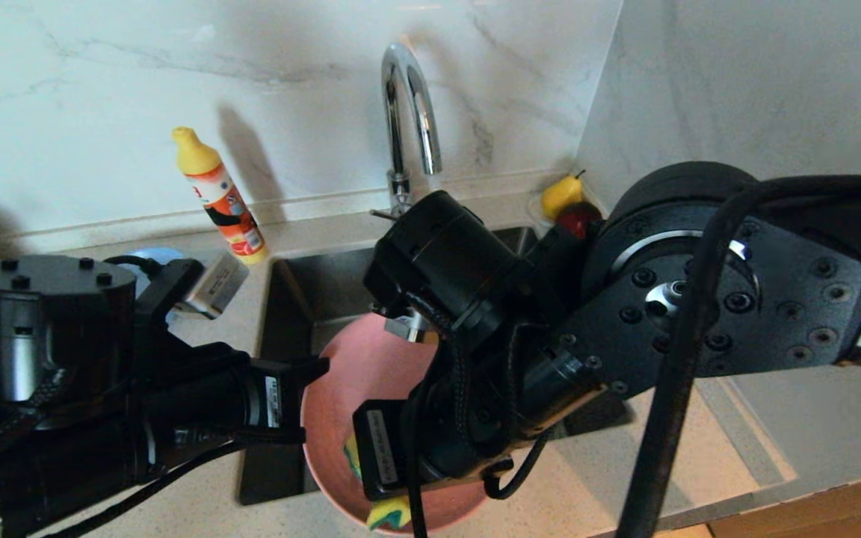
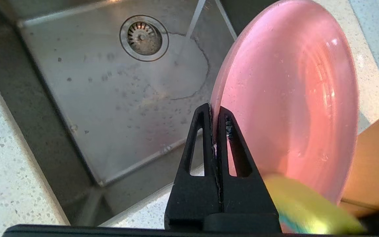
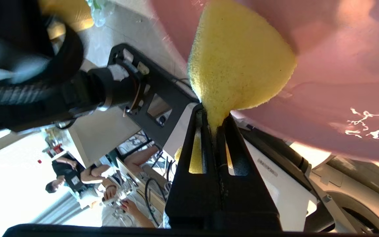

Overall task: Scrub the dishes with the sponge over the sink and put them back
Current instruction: Wipe the plate

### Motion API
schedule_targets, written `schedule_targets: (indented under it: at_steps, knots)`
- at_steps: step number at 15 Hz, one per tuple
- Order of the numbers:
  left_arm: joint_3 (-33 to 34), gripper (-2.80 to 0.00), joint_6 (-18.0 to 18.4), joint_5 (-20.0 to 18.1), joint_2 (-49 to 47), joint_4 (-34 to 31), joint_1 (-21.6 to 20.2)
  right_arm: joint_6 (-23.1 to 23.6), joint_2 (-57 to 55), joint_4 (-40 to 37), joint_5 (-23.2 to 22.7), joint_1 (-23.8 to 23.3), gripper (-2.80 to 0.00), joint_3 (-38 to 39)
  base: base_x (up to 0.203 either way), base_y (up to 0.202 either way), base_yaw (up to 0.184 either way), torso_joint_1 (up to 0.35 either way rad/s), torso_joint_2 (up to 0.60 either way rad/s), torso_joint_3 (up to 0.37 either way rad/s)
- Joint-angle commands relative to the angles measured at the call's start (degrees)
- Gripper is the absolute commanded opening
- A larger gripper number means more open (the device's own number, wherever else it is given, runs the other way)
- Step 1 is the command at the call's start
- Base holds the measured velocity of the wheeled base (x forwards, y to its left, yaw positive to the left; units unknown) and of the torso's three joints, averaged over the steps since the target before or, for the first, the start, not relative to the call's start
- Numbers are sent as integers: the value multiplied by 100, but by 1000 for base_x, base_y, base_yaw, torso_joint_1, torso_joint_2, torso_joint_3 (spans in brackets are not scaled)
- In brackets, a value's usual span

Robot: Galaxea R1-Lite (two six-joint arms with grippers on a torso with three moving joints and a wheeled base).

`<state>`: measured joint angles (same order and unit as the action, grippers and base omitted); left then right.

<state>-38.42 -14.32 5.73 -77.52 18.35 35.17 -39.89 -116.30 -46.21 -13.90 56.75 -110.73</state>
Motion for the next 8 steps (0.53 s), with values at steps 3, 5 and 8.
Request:
schedule_targets:
  at_steps: [3, 5, 8]
  knots:
    - [103, -280, -6, 7, 106, 11, -1, -31, 67, -1, -8, -360, -280, -2, 0, 0, 0, 0, 0, 0]
    - [140, -280, -9, -2, 131, 11, -1, -37, 124, 7, -8, -472, -280, -2, 0, 0, 0, 0, 0, 0]
    - [142, -280, 0, -2, 167, 2, -1, -20, 175, 37, -8, -633, -280, -2, 0, 0, 0, 0, 0, 0]
